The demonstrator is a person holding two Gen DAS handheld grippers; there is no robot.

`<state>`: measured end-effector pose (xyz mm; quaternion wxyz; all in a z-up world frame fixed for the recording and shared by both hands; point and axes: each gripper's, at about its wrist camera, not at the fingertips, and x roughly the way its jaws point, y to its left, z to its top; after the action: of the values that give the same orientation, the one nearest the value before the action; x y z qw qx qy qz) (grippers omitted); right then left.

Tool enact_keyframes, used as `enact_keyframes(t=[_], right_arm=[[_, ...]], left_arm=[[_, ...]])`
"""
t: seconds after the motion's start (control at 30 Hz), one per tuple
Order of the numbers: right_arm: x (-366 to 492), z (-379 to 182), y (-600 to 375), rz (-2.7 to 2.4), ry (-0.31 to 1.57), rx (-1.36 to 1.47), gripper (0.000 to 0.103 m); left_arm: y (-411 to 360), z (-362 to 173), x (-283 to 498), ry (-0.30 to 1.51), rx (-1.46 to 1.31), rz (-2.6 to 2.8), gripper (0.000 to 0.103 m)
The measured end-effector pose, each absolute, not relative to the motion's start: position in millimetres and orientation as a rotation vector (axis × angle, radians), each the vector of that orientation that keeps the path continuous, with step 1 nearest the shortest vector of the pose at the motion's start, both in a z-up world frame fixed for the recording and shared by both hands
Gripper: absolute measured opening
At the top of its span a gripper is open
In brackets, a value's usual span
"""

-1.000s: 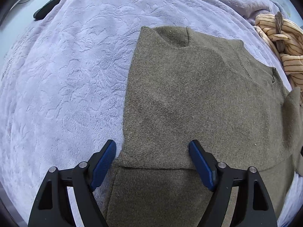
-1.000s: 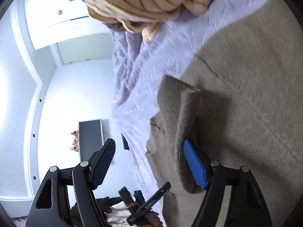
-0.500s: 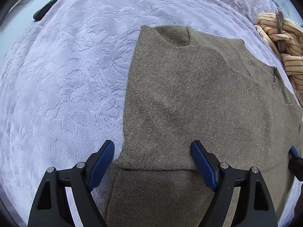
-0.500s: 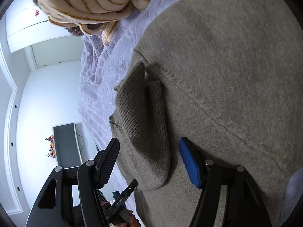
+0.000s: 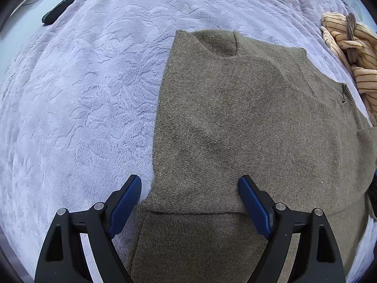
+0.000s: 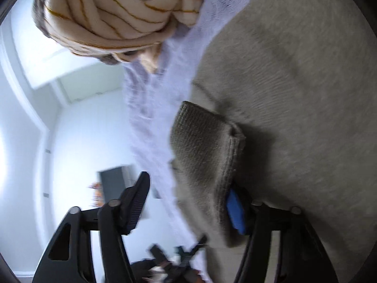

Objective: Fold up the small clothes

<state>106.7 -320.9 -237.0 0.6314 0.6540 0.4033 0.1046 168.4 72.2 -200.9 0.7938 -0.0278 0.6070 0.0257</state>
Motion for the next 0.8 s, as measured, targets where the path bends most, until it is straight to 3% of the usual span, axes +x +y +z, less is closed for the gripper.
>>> enact_keyframes(t=[0.03, 0.2, 0.3, 0.37, 0.47, 0.57, 0.63, 0.8], right_arm=[[107, -239, -322, 0.192, 0.967, 1.451, 0.008], [97, -216, -324, 0.078, 0.977, 1.242, 0.007], [91, -212, -323, -0.021, 1.08, 0.994, 0.008], [87, -219, -323, -0.004, 1.11, 0.987, 0.008], [77, -217, -331, -0.009, 1.104, 1.04, 0.014], [65, -206, -333, 0.0, 1.121, 0.999, 0.03], [55, -196, -333, 0.015, 1.138, 0.973, 0.05], [10, -179, -351, -0.012, 1.158, 0.972, 0.053]], left_arm=[[71, -201, 170, 1.306, -0.059, 0.056, 0.086], [69, -206, 174, 1.299, -0.047, 0.049, 0.089], [68, -209, 178, 1.306, -0.05, 0.051, 0.091], [68, -210, 181, 1.315, -0.049, 0.054, 0.091], [67, -208, 186, 1.327, -0.04, 0.059, 0.091], [63, -200, 188, 1.336, -0.018, 0.061, 0.091], [57, -193, 186, 1.335, -0.004, 0.048, 0.091], [26, -178, 174, 1.332, 0.028, -0.017, 0.091]])
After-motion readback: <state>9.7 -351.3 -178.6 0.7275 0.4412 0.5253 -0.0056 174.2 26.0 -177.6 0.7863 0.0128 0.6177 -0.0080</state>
